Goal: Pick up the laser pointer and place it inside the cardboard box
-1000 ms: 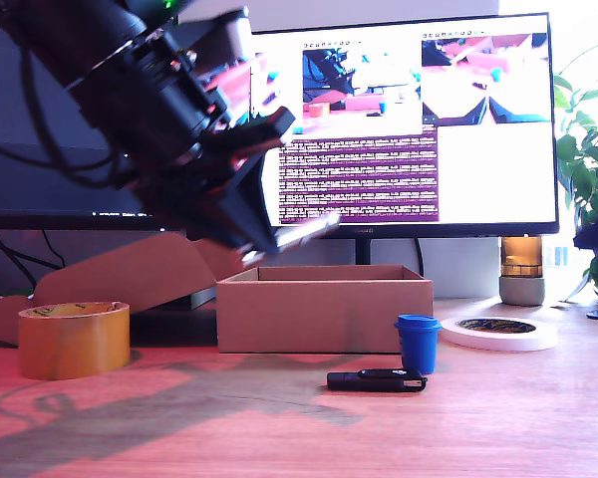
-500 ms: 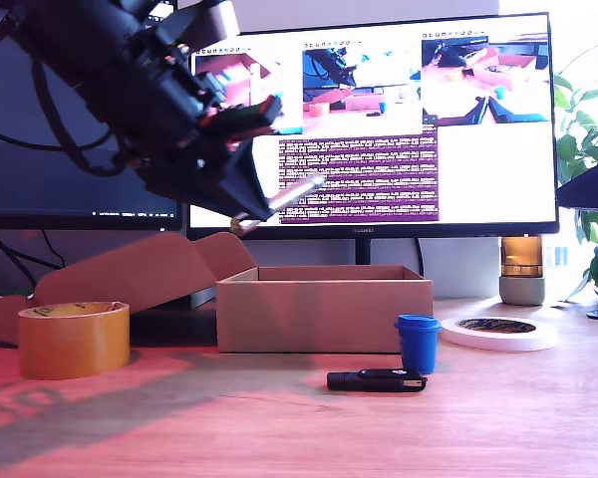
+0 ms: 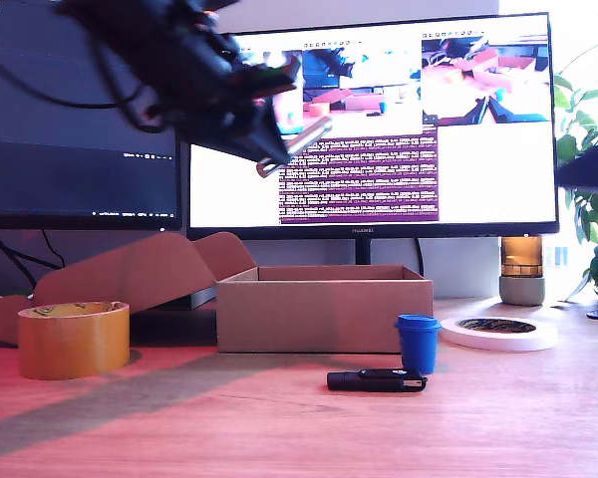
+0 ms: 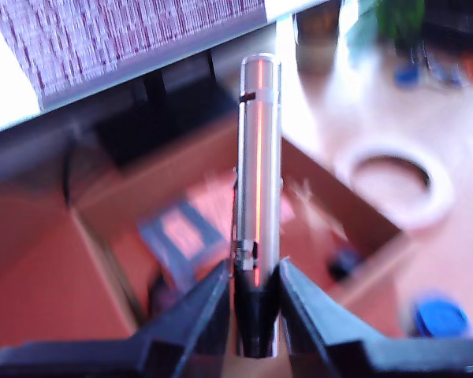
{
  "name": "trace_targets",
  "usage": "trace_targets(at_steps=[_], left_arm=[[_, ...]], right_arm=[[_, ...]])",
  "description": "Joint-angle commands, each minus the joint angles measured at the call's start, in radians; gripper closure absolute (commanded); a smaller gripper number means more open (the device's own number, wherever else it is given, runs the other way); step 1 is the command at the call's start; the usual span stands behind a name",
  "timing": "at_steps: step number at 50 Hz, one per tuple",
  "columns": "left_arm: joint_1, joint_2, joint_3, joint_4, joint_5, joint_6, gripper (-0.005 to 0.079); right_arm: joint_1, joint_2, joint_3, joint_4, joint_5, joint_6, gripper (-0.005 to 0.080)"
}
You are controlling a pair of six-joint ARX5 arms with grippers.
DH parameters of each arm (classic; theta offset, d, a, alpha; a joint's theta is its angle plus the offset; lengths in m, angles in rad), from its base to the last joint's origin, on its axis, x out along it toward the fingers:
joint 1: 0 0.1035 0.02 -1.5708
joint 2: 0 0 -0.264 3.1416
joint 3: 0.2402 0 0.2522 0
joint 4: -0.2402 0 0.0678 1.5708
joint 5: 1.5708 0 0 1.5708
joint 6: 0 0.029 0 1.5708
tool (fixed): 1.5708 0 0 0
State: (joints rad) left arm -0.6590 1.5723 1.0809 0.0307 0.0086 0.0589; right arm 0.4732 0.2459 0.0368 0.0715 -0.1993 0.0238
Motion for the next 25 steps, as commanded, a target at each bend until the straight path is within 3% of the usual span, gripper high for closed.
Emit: trace_targets(at_steps=[1, 25], left_arm=[[0.000, 0.056, 0.013, 0.004, 0.006, 0.019, 0.0634], [0.042, 0.251, 0.180, -0.065, 0.030, 0.032, 0.0634]], right_arm=[[0.004, 0.002, -0.016, 0.009, 0.001, -0.006, 0.0763], [0.004, 0.002, -0.016, -0.013, 0.009, -0.025, 0.0763]])
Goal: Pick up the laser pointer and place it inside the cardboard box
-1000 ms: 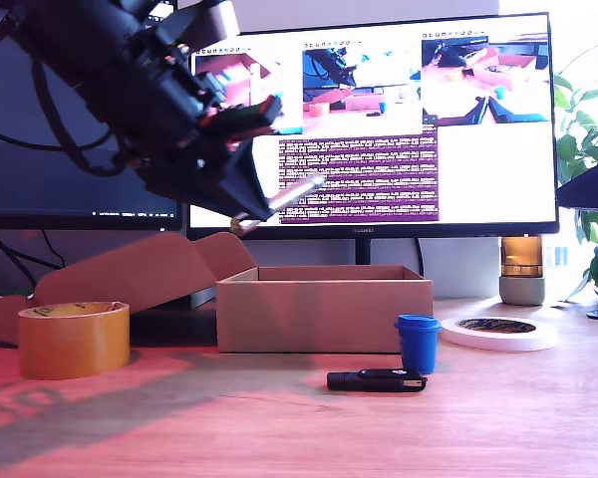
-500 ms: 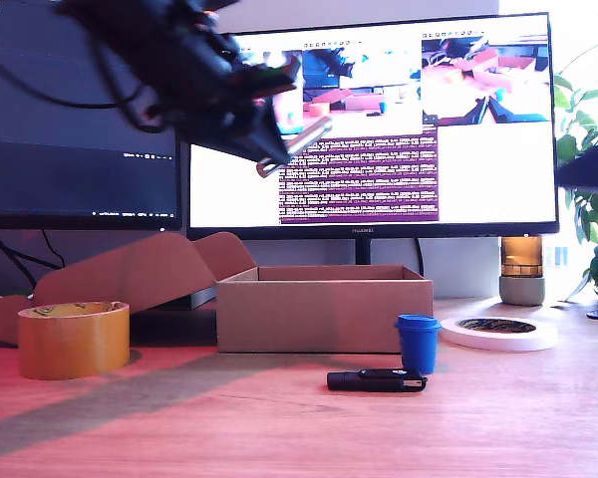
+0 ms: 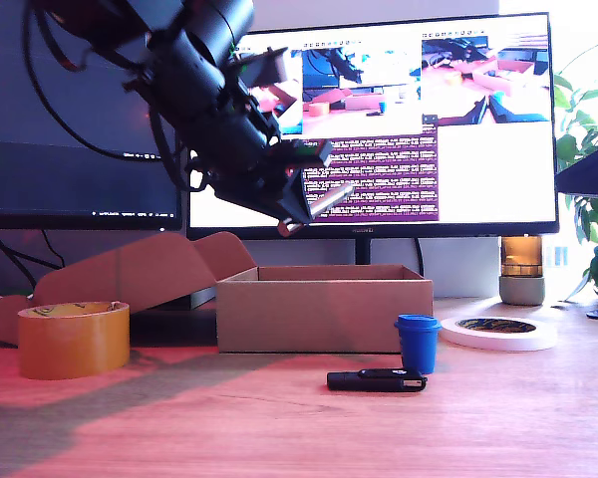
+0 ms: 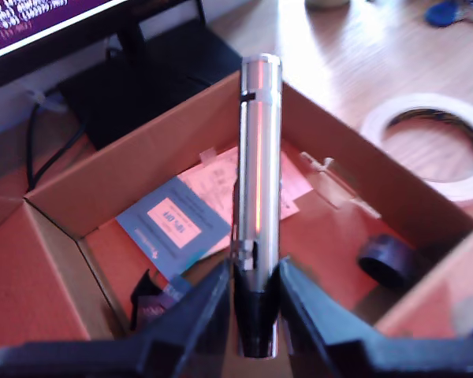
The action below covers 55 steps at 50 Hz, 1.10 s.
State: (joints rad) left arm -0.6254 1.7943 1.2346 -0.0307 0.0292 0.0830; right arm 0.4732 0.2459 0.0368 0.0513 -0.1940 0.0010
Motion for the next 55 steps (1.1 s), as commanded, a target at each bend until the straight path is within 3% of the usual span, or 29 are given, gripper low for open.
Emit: trace_targets(at_steps=[1, 25, 55], left_arm=[[0.011, 0.036, 0.037, -0.016, 0.012, 0.010, 0.0634], [0.025, 0.223, 0.306, -0.294, 0.077, 0.029, 0.0634], [0.025, 0.261, 0.318, -0.375, 0.105, 0.030, 0.0627]], right_arm=[[0.004, 0.002, -0.016, 0.008, 0.003, -0.002, 0.0763], [0.004, 0.002, -0.016, 0.053, 0.025, -0.003, 0.0763], [0.003, 0.002, -0.016, 0.067, 0.064, -0.002, 0.0763]])
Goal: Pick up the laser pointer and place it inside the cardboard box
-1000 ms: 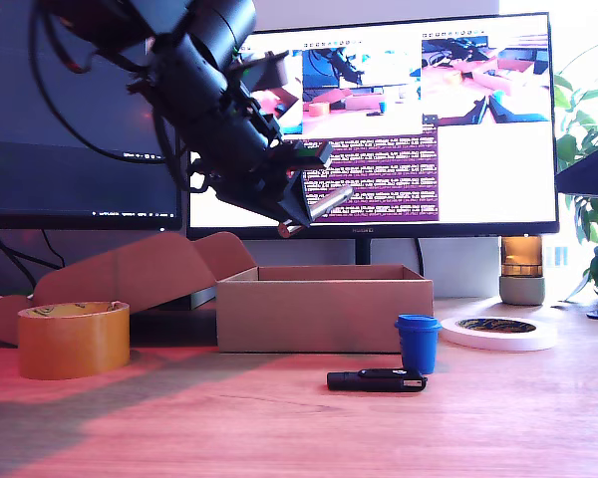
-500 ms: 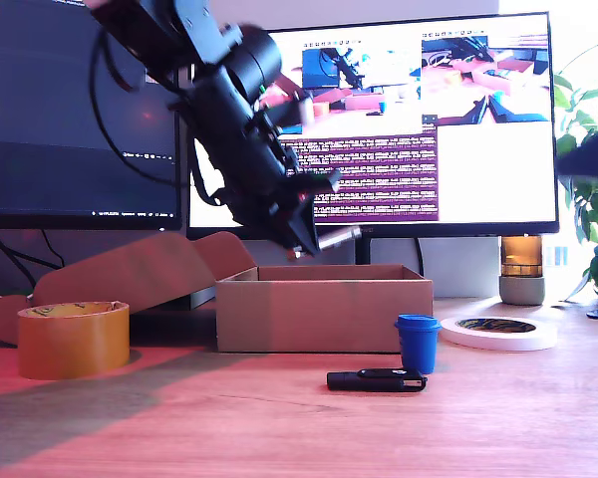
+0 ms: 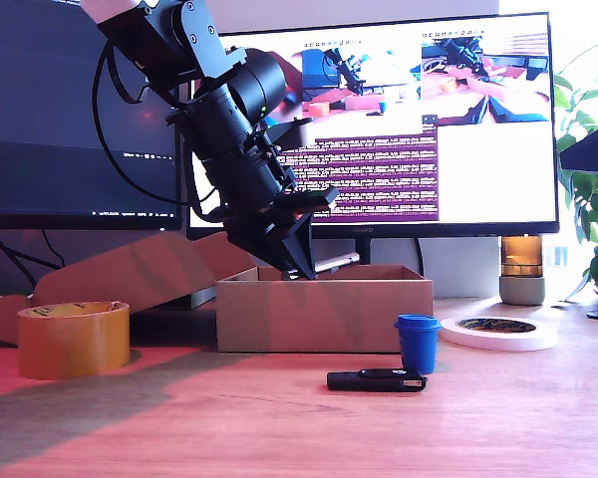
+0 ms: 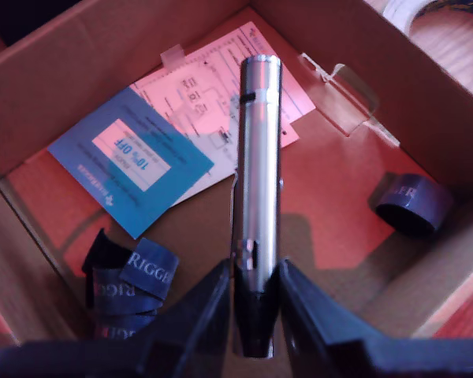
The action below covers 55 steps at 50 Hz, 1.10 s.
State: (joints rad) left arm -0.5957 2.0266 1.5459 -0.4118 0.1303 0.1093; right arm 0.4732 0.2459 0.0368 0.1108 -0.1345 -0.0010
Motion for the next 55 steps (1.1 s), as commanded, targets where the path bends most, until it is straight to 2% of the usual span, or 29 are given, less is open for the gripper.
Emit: trace_targets(at_steps=[1, 5, 13, 28, 31, 39, 55], left_arm=[[-0.005, 0.029, 0.007, 0.003, 0.005, 0.003, 0.0627], [-0.005, 0.029, 0.007, -0.002, 0.005, 0.003, 0.0624], [-0.005, 0.029, 0.007, -0.002, 0.005, 0.003, 0.0539], [-0.005, 0.029, 0.007, 0.000, 0.023, 0.001, 0.0548], [-0.005, 0.028, 0.007, -0.001, 0.024, 0.001, 0.0581], [-0.005, 0.010, 0.008, -0.012, 0.062, 0.001, 0.0771], [-0.009, -0.101, 0.007, -0.006, 0.087, 0.000, 0.0764]], right_arm=[[0.003, 0.002, -0.016, 0.007, 0.004, 0.000, 0.0763], [0.003, 0.002, -0.016, 0.006, 0.004, 0.000, 0.0763], [0.003, 0.002, -0.016, 0.004, 0.005, 0.000, 0.0763], [0.003, 0.002, -0.016, 0.003, 0.005, 0.000, 0.0763], [0.003, 0.002, -0.016, 0.003, 0.005, 0.000, 0.0763], [0.003, 0.002, -0.016, 0.002, 0.008, -0.001, 0.0763], [0.002, 0.002, -0.016, -0.016, 0.040, -0.035, 0.0763]])
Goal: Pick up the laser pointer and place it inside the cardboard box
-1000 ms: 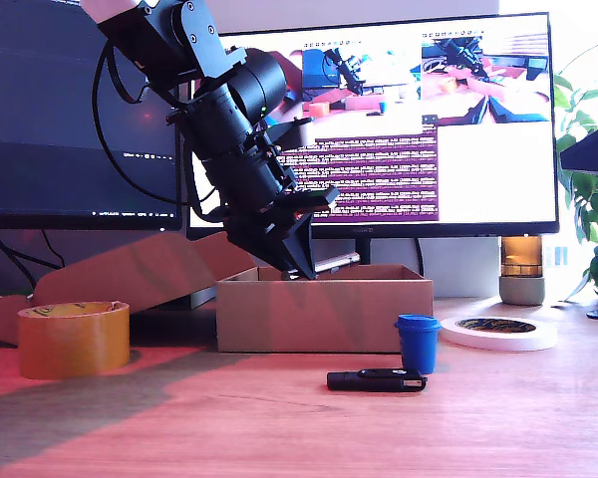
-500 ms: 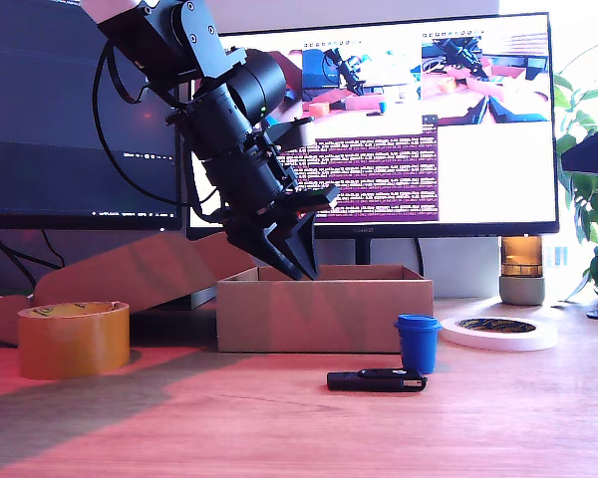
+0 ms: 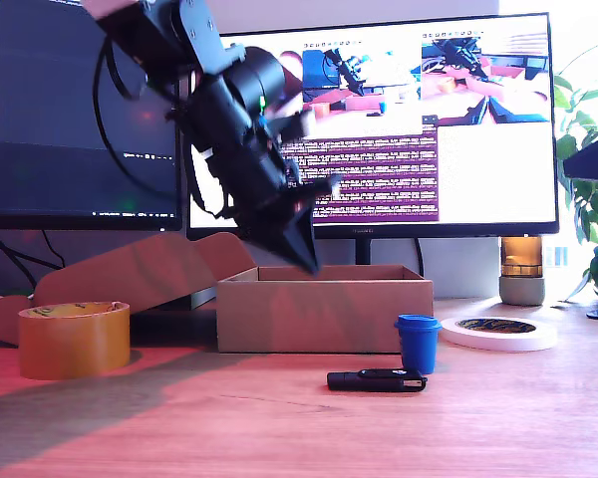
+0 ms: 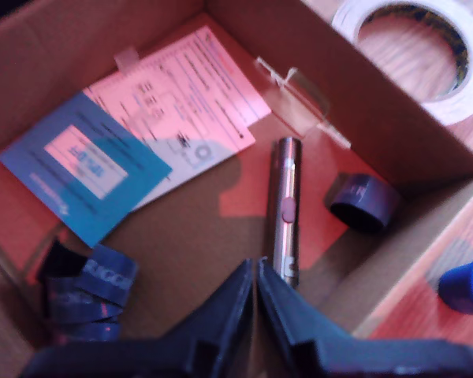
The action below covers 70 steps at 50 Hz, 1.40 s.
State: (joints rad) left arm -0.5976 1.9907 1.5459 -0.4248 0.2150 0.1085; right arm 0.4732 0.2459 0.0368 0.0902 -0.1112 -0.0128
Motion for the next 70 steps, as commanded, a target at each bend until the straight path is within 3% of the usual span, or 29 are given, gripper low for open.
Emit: trace_targets(at_steps=[1, 8, 25, 40, 57, 70], left_arm=[[-0.007, -0.072, 0.007, 0.006, 0.002, 0.001, 0.0764], [-0.006, -0.123, 0.006, 0.004, 0.003, 0.001, 0.0764], [-0.006, -0.259, -0.078, 0.018, 0.006, 0.000, 0.0764], [0.035, -0.500, -0.429, 0.249, 0.005, -0.040, 0.0764], [0.111, -0.773, -0.819, 0.509, -0.069, -0.136, 0.0764], [0.217, -0.970, -1.038, 0.577, -0.078, -0.163, 0.0764]], right_arm=[[0.002, 0.002, -0.016, 0.005, 0.029, -0.027, 0.0763], [-0.030, 0.002, -0.016, -0.002, 0.097, -0.037, 0.0763], [-0.240, 0.002, -0.016, -0.057, 0.057, -0.035, 0.0763], [-0.360, 0.002, -0.016, -0.032, 0.043, -0.014, 0.0763], [-0.364, 0.002, -0.016, -0.103, 0.046, -0.011, 0.0763], [-0.364, 0.002, -0.016, -0.219, 0.046, -0.012, 0.0763]])
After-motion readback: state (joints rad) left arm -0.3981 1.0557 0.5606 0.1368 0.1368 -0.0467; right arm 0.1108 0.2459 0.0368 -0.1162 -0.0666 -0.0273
